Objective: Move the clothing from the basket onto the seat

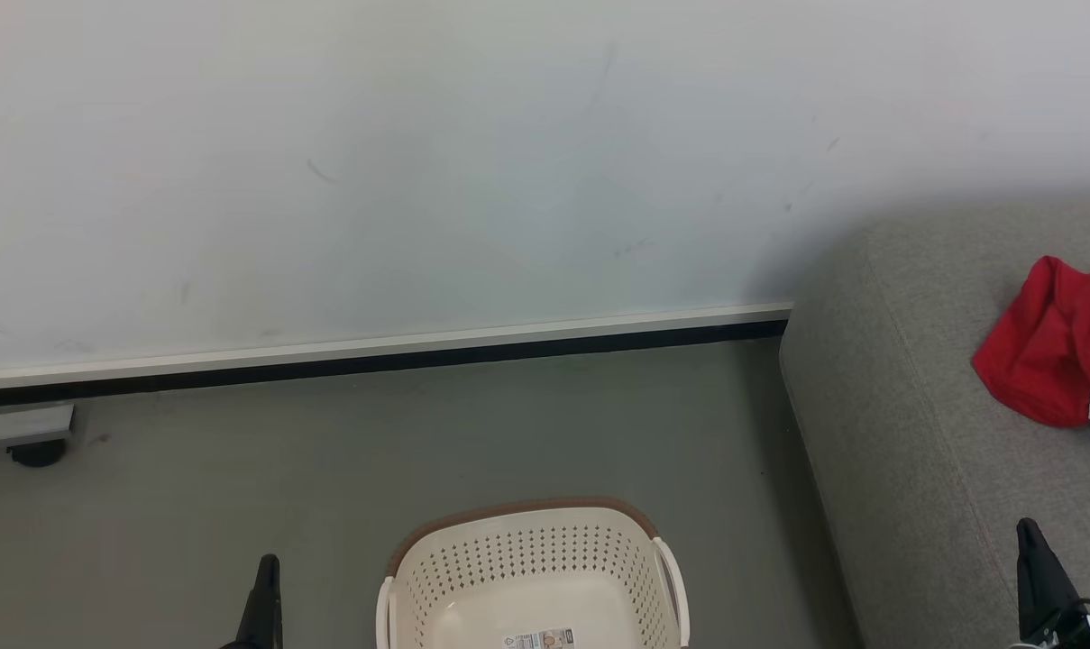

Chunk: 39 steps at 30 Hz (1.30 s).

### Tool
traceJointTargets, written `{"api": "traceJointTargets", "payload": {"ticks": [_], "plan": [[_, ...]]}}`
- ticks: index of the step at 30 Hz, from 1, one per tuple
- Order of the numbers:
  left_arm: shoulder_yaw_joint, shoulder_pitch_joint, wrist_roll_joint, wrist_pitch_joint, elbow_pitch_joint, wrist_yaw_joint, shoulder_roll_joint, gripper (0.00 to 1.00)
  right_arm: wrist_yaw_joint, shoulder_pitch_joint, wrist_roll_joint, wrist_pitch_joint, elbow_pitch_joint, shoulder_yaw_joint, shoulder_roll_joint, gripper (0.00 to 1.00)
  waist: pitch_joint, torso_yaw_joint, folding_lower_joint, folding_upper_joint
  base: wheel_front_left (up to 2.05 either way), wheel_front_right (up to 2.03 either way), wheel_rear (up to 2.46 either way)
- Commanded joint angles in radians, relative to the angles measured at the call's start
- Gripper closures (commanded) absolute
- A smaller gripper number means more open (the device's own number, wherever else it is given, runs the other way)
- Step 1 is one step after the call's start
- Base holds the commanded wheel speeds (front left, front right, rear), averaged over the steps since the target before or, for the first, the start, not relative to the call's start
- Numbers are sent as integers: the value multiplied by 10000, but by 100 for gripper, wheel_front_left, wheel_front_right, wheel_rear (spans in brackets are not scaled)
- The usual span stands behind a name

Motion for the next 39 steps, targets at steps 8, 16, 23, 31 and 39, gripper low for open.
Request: {"api": "traceJointTargets", "payload": {"ticks": [8,16,23,31,39], "plan": [[29,-22,-74,-1,19,-29,1,100,4,-27,-107,69,28,-47,47,100,0,0,0,0,0,0,0],[30,-22,-73,0,19,-29,0,100,4,-35,-130,92,30,-74,70,100,0,0,0,0,0,0,0],[31,-22,-73,0,18,-29,0,100,4,-40,-150,121,32,-102,91,100,0,0,0,0,0,0,0],[30,-22,-71,1,18,-29,1,100,2,-49,-166,142,35,-133,115,100,0,0,0,0,0,0,0],[30,-22,-72,1,18,-29,1,100,4,-56,-200,170,36,-164,132,100,0,0,0,0,0,0,0]]}}
